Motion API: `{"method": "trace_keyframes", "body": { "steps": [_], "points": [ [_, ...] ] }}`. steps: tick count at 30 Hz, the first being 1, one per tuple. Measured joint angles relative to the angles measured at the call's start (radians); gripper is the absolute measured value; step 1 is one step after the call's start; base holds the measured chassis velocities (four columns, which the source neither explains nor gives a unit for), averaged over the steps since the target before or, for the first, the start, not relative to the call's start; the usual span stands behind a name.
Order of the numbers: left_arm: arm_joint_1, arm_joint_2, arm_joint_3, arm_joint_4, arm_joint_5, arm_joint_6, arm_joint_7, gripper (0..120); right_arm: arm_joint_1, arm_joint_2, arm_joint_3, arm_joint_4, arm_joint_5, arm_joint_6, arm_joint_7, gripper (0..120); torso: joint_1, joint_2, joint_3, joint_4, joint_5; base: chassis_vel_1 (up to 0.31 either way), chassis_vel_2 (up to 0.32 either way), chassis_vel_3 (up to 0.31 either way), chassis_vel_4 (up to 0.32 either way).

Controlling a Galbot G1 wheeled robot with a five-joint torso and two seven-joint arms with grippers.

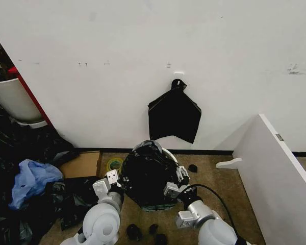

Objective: Place the garbage bag over the trash bin.

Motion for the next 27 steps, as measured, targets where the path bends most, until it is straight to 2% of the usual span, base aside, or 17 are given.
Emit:
{"method": "trace_keyframes", "body": {
  "steps": [2, 4, 7, 9, 13, 19, 23, 25, 27],
  "points": [
    [0.0, -0.001, 0.0, -0.001, -0.001, 0.0, 0.0, 1, 0.001, -0.002, 0.001, -0.003, -0.001, -0.001, 0.001, 36, 0.0, 0.0, 0.0, 0.0, 0.0, 0.0, 0.0, 0.0, 0.0],
    [0.0, -0.001, 0.0, -0.002, -0.001, 0.0, 0.0, 1, 0.001, -0.002, 0.001, -0.004, -0.001, -0.002, 0.002, 33, 0.0, 0.0, 0.0, 0.0, 0.0, 0.0, 0.0, 0.0, 0.0],
    [0.001, 0.001, -0.002, -0.003, -0.003, -0.001, 0.001, 1, 0.002, -0.003, 0.003, -0.009, 0.001, -0.008, 0.006, 19, 0.0, 0.0, 0.0, 0.0, 0.0, 0.0, 0.0, 0.0, 0.0],
    [0.001, 0.002, -0.002, -0.003, -0.003, -0.001, 0.001, 1, 0.002, -0.003, 0.003, -0.01, 0.001, -0.009, 0.007, 17, 0.0, 0.0, 0.0, 0.0, 0.0, 0.0, 0.0, 0.0, 0.0],
    [0.001, -0.002, -0.002, -0.003, -0.004, -0.002, 0.002, 1, 0.0, -0.009, 0.009, -0.011, 0.013, -0.012, 0.018, 0, 0.0, 0.0, 0.0, 0.0, 0.0, 0.0, 0.0, 0.0, 0.0],
    [0.008, 0.004, -0.003, -0.003, 0.005, -0.002, 0.011, 1, 0.003, -0.008, 0.029, -0.001, 0.081, 0.014, 0.042, 0, 0.0, 0.0, 0.0, -0.0001, 0.0, 0.0, 0.0, 0.0, 0.0],
    [0.022, 0.019, -0.008, -0.002, 0.056, -0.018, 0.055, 1, 0.013, -0.004, 0.07, 0.019, 0.274, 0.052, 0.081, 0, 0.0, 0.0, 0.0, 0.0, 0.0, 0.0, 0.0, 0.0, 0.0],
    [0.024, 0.021, -0.009, -0.002, 0.063, -0.021, 0.063, 1, 0.014, -0.004, 0.075, 0.019, 0.294, 0.054, 0.085, 0, 0.0, 0.0, 0.0, 0.0, 0.0, 0.0, 0.0, 0.0, 0.0],
    [0.032, 0.027, -0.011, -0.001, 0.098, -0.038, 0.095, 1, 0.026, -0.015, 0.103, 0.02, 0.452, 0.067, 0.127, 0, 0.0, 0.0, 0.0, 0.0, 0.0, 0.0, 0.0, 0.0, 0.0]
  ]
}}
